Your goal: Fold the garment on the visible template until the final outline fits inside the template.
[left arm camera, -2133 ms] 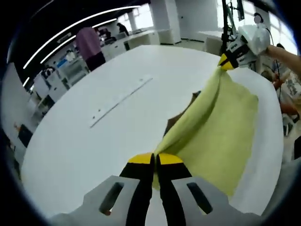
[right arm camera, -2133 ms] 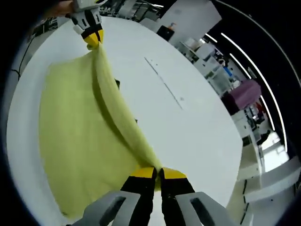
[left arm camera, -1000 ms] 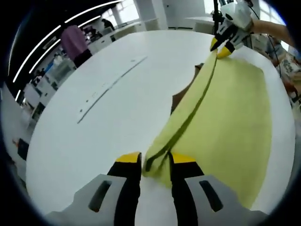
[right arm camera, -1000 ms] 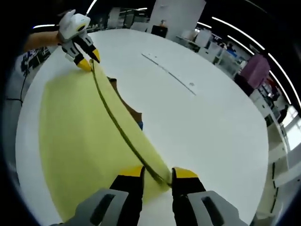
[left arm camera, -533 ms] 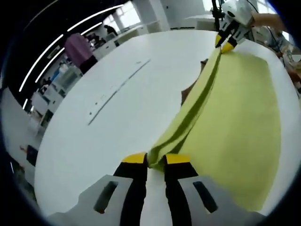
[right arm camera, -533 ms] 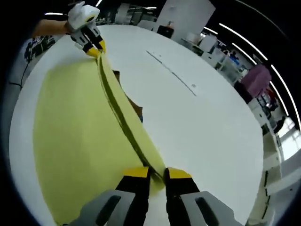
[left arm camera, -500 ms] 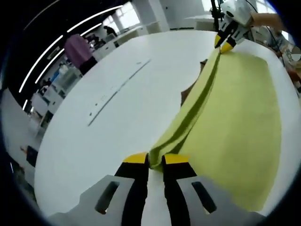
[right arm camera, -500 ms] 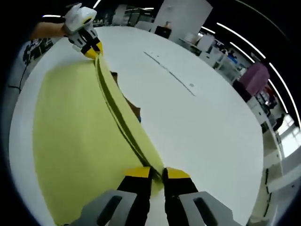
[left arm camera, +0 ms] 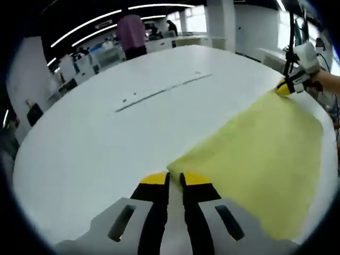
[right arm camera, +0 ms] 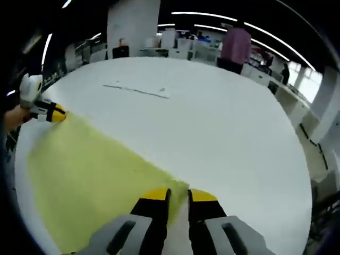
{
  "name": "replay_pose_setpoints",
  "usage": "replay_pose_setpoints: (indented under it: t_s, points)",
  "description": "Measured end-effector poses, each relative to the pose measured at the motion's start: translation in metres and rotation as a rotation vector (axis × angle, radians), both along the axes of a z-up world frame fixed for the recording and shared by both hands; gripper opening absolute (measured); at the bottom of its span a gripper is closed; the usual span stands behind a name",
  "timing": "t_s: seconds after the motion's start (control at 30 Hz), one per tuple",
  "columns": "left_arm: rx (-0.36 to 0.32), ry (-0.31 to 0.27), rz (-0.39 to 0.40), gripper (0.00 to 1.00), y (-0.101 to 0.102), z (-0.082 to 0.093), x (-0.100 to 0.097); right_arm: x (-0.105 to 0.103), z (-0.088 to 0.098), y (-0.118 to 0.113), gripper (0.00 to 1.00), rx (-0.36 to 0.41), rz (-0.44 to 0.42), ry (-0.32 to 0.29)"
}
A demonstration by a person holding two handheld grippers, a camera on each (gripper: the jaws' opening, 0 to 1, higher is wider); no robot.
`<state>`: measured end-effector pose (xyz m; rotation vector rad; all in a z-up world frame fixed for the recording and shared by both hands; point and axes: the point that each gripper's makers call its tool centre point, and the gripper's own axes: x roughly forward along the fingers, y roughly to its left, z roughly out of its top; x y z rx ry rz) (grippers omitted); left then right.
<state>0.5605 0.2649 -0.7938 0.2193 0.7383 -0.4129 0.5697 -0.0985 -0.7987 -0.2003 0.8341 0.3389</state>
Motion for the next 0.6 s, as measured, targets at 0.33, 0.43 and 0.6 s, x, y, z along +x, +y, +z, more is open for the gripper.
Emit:
replay_pose_setpoints:
  t_s: [0.33,0.43,0.6]
  points:
    - [-0.047,0.004,-0.015,0.26,0.003,0.010,-0.013,-0.008,0.011,0.003,0.32,0.080,-0.035,0.024]
    - [-0.079,0.006,-0.032,0.33,0.000,0.015,-0.021,-0.015,0.015,0.007,0.36,0.117,-0.028,0.048]
    - [-0.132,-0.001,-0.056,0.43,-0.003,0.027,-0.033,-0.030,0.024,0.016,0.43,0.157,0.014,0.068]
